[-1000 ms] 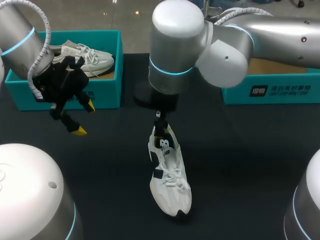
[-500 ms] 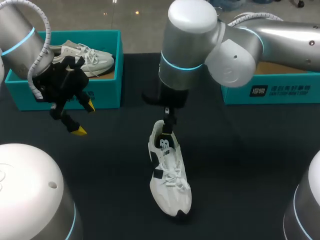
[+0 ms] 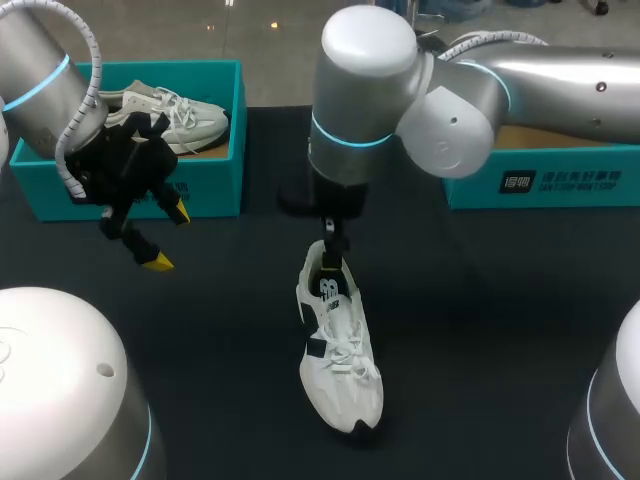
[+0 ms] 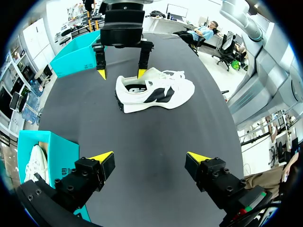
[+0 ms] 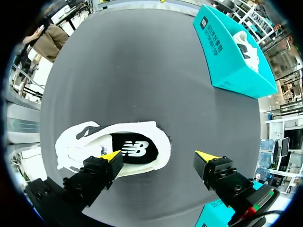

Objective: Take the shoe out of the shoebox, open the shoe tongue, remove and reinsert the insole, then place the shoe into the shoebox

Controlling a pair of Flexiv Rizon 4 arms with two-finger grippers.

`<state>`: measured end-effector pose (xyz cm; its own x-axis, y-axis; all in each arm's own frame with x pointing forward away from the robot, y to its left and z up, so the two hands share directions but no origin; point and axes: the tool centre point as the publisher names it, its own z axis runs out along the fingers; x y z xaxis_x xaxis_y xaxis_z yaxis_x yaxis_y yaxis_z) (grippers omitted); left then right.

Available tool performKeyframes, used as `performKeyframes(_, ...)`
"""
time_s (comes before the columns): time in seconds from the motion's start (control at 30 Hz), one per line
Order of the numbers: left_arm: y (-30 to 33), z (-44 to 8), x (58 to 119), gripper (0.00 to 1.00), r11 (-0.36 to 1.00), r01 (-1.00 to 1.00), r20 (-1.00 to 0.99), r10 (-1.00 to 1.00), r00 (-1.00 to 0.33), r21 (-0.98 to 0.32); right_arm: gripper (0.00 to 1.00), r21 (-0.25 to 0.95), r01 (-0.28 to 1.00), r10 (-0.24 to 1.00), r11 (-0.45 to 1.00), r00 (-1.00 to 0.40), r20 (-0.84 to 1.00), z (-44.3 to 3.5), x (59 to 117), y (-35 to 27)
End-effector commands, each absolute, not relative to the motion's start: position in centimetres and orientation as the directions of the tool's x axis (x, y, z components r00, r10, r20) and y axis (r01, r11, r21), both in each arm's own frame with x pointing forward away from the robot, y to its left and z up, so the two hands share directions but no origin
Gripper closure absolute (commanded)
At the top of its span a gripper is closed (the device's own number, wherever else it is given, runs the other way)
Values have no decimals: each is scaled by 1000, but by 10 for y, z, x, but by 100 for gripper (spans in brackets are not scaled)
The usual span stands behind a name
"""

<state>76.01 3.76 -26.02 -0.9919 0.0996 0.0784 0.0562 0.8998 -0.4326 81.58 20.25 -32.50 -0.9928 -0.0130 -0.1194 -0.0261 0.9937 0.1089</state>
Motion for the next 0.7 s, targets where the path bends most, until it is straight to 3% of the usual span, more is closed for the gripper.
performKeyframes(0.03,38,-260,760,0,901,56,79,99,-992,-431,0,100,-34,-24,994,-995,-101,-336,823,209)
performKeyframes(0.63,38,-260,760,0,901,56,79,99,-992,-431,2,79,-54,-49,995,-997,-55,-361,825,207)
performKeyframes(0.67,38,-260,760,0,901,56,79,99,-992,-431,43,77,-54,-50,996,-997,-55,-361,825,207)
performKeyframes(0.7,38,-260,760,0,901,56,79,99,-992,-431,56,76,-54,-50,996,-997,-54,-362,825,207)
